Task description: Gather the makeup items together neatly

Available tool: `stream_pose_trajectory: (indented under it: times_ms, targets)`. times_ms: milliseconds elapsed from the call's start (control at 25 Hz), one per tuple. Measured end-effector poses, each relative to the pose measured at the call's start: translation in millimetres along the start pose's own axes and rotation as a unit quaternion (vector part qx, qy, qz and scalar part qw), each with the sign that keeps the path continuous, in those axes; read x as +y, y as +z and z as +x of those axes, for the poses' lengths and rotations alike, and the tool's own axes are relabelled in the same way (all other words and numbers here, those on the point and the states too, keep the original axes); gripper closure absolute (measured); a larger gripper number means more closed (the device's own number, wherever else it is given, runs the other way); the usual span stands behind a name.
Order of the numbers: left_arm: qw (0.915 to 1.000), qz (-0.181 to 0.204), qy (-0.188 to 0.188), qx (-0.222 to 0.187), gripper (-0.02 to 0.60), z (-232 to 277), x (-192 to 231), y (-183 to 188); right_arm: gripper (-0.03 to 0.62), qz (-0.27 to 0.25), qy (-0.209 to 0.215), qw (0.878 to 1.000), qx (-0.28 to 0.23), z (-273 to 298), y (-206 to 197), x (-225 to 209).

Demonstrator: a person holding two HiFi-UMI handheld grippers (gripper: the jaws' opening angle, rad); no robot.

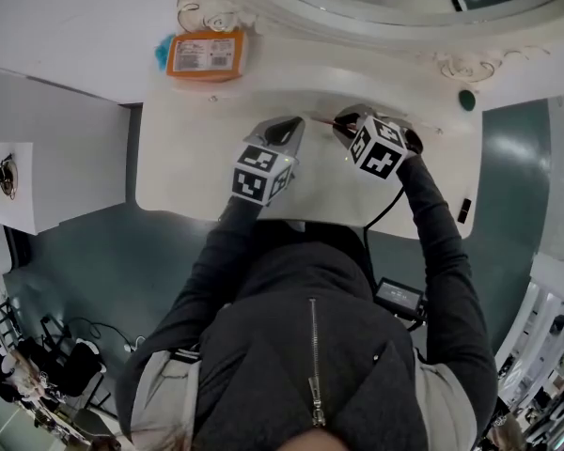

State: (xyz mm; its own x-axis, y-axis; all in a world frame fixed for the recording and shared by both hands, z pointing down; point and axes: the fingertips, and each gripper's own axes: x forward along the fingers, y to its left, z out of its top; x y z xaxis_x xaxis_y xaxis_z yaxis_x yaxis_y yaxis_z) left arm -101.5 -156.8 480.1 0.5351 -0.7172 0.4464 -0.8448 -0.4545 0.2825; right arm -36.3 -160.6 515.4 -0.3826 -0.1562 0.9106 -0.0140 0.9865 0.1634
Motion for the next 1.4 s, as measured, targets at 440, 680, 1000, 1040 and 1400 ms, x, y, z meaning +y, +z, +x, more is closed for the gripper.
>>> stream_pose_trajectory:
  times_ms: [440, 680, 1000, 1040, 1400]
  targets:
    - [0.9993, -0.018, 0.028, 0.017, 0.571, 3.6, -0.1, -16.9, 0.542, -0.038, 0.032, 0.999, 0.002, 30.2, -9.3, 1.2]
    - [0.9989, -0.023, 0.034, 0.023, 0.571, 5.3, -0.8, -21.1, 0.543, -0.035, 0.04, 0.999, 0.008, 41.0, -16.3, -0.6]
    - [0.9988, -0.026, 0.034, 0.026, 0.571, 7.8, 1.9, -21.1, 0.542, -0.036, 0.046, 0.998, 0.015, 48.4, -21.3, -2.4]
    - [0.9987, -0.027, 0.034, 0.026, 0.571, 8.0, 2.2, -21.2, 0.542, -0.036, 0.047, 0.998, 0.016, 48.8, -21.8, -2.2]
    - [0.9987, -0.027, 0.032, 0.028, 0.571, 8.9, 1.6, -23.6, 0.54, -0.025, 0.056, 0.998, 0.017, 49.6, -21.9, -2.8]
